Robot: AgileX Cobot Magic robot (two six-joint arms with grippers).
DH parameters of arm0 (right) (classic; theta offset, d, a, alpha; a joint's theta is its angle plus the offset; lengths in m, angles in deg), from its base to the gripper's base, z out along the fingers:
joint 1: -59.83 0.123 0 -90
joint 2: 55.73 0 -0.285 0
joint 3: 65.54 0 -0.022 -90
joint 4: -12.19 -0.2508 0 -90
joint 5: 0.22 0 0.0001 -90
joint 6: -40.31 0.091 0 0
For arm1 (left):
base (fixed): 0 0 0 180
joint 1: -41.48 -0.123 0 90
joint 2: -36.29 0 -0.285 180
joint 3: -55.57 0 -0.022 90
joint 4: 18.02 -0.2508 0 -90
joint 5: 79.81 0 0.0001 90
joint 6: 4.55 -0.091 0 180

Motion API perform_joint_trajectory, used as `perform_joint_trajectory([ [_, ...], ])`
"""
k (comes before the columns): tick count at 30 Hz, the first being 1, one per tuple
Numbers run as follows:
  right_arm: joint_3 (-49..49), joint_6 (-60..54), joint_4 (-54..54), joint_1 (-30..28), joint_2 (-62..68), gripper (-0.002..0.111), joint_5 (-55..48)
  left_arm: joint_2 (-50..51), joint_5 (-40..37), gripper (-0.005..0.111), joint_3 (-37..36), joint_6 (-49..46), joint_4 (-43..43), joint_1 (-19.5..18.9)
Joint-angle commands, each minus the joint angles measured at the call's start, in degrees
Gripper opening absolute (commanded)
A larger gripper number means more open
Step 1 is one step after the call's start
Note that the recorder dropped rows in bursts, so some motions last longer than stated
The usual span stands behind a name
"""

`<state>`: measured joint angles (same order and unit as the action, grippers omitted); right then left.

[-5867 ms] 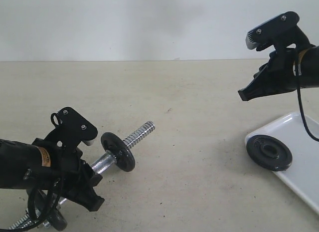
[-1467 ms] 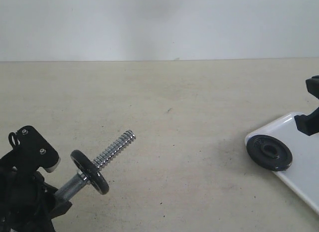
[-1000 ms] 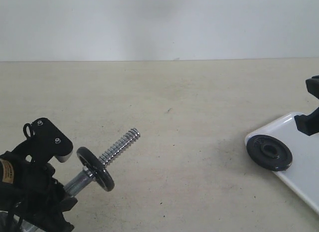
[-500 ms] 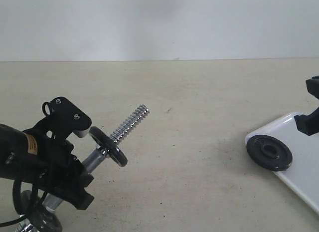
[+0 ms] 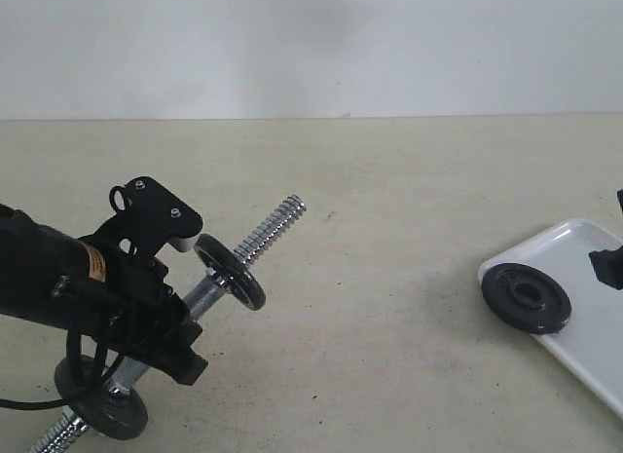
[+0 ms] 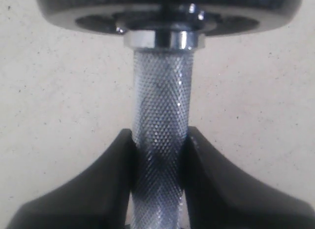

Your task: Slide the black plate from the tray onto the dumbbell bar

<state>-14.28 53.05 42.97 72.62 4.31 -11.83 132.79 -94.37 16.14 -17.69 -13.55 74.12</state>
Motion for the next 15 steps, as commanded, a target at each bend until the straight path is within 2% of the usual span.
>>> perform_joint_trajectory([
  [1, -0.3, 0.2, -0.1, -0.2, 0.5, 0.001, -1.3, -1.1, 30.8, 0.004, 3.0, -0.4, 0.9, 0.0],
  [5, -0.3, 0.3, -0.2, -0.2, 3.7, 0.002, -2.4, -1.0, 31.0, 0.004, 3.2, -0.4, 0.9, 0.0],
  [7, -0.7, 0.3, -0.2, -0.2, 5.7, 0.008, -2.6, -1.0, 31.0, 0.004, 3.2, -0.4, 0.9, 0.0],
  [8, -1.2, 0.3, -0.2, -0.2, 6.9, 0.016, -2.8, -1.0, 31.0, 0.004, 3.2, -0.4, 0.9, 0.0],
  [11, -2.7, 0.2, -0.2, -0.2, 13.0, 0.065, -3.5, -1.0, 31.2, 0.004, 3.2, -0.4, 0.9, 0.0],
  [12, -2.9, 0.0, -0.1, -0.1, 14.2, 0.066, -3.6, -1.0, 31.2, 0.004, 3.2, -0.4, 0.9, 0.0],
  [14, -3.5, -4.0, 0.0, 1.8, 16.6, 0.041, -3.5, -1.0, 31.2, 0.004, 3.2, -0.4, 0.6, 0.0],
  [15, -3.5, -8.0, 0.0, 4.3, 17.2, 0.025, -3.8, -1.0, 31.3, 0.004, 3.2, -0.4, 0.6, 0.0],
])
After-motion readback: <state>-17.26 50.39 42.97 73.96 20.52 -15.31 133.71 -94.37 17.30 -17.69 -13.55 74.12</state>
